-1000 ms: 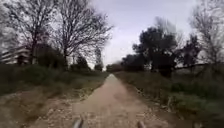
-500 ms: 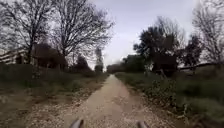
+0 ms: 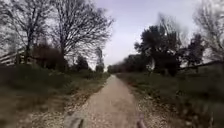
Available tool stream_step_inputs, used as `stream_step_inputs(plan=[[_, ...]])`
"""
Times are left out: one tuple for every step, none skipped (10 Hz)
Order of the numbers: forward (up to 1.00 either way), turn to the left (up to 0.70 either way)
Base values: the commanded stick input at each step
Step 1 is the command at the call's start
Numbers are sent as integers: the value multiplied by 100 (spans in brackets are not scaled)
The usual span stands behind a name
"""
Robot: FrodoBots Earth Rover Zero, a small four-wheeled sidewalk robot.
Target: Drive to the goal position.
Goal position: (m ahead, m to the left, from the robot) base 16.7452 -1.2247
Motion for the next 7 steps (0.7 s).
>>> stream_step_inputs(plan=[[70,0],[70,0],[70,0],[70,0],[70,0],[70,-24],[70,-35]])
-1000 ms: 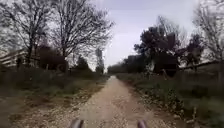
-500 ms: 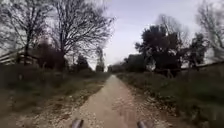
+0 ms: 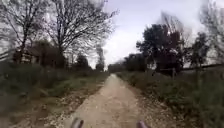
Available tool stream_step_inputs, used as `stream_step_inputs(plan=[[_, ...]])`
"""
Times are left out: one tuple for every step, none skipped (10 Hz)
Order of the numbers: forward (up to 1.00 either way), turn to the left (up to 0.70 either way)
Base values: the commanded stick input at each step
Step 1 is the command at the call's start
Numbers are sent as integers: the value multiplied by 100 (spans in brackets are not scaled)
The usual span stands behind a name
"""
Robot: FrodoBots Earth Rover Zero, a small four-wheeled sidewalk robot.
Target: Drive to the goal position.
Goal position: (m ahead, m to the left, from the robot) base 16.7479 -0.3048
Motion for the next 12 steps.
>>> stream_step_inputs(plan=[[70,-35],[70,0],[70,0],[70,0],[70,0],[70,-9],[70,-35],[70,-14],[70,0],[70,0],[70,0],[70,0]])
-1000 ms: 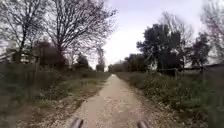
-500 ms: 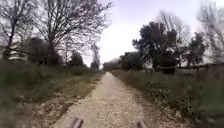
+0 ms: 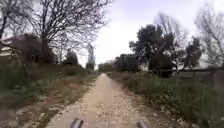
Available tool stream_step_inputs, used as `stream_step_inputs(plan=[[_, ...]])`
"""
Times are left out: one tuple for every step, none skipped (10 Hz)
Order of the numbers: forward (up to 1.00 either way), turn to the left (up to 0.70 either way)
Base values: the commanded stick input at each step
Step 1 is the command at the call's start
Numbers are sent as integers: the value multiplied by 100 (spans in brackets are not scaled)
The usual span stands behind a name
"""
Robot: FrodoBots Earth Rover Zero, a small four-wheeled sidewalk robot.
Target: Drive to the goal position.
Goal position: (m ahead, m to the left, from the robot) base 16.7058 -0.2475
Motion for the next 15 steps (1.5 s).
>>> stream_step_inputs(plan=[[70,0],[70,0],[70,0],[70,0],[70,0],[70,0],[70,0],[70,0],[70,0],[70,0],[70,0],[70,0],[70,0],[70,0],[70,0]])
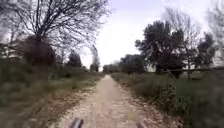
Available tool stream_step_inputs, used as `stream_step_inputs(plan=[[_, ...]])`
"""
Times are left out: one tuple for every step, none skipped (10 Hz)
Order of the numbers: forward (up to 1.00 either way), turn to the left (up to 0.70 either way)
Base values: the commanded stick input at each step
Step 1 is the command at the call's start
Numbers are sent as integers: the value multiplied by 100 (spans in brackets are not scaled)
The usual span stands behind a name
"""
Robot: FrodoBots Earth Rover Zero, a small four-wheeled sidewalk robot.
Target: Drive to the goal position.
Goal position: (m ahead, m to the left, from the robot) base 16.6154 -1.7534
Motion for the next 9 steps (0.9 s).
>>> stream_step_inputs(plan=[[70,0],[70,0],[70,0],[70,0],[70,0],[70,0],[70,0],[70,0],[70,0]])
